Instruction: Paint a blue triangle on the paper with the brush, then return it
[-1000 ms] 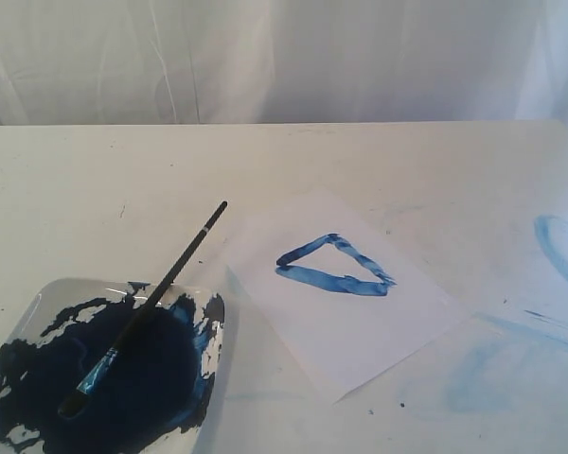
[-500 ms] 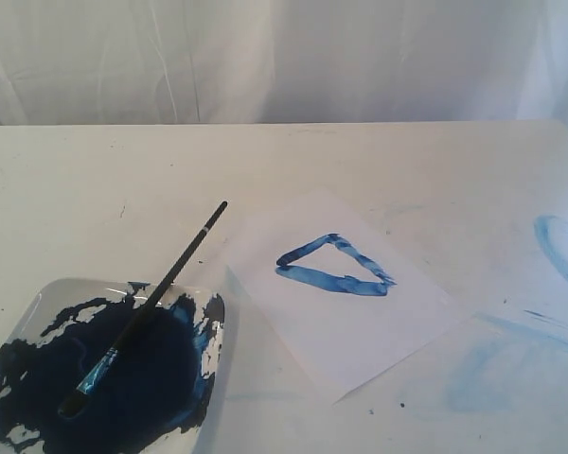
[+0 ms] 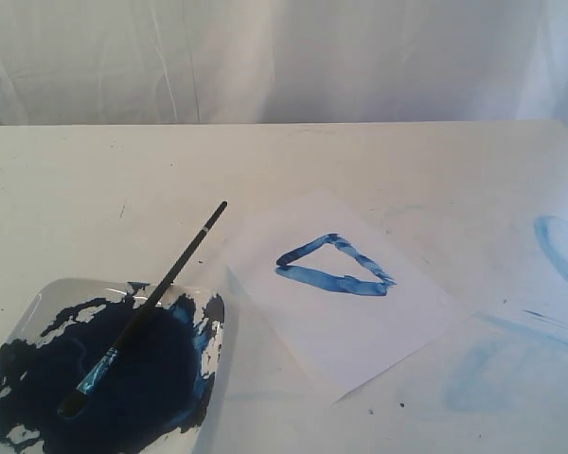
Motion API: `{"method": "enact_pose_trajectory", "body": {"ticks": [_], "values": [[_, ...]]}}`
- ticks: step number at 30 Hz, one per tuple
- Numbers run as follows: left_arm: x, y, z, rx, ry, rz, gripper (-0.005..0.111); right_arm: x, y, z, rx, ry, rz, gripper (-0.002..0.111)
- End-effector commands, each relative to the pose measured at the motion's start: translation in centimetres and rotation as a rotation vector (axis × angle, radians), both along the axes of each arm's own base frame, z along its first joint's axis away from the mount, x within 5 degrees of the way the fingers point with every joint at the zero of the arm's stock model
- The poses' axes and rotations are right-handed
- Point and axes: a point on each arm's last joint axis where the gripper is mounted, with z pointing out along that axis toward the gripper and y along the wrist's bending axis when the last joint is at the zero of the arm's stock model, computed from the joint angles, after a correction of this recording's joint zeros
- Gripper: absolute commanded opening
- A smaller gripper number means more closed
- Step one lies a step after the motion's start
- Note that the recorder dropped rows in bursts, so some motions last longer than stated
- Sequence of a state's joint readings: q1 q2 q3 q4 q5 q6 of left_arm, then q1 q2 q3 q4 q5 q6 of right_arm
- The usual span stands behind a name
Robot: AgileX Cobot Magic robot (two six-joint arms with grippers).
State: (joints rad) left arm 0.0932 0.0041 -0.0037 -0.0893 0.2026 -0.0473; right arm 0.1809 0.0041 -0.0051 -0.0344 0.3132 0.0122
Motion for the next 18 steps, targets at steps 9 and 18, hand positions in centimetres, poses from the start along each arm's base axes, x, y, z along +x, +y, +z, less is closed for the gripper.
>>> {"method": "enact_pose_trajectory", "body": {"ticks": [9,18], "values": [[-0.01,-0.04,-0.08,-0.005,-0.004,-0.005,0.000,0.02,-0.25,-0.17,-0.014,0.002,-0.042,0.000],[-0.03,-0.34,-0.10,0.000,-0.001,-0.065,0.000,0.01,-0.24,-0.17,-0.012,0.002,-0.042,0.000]]}}
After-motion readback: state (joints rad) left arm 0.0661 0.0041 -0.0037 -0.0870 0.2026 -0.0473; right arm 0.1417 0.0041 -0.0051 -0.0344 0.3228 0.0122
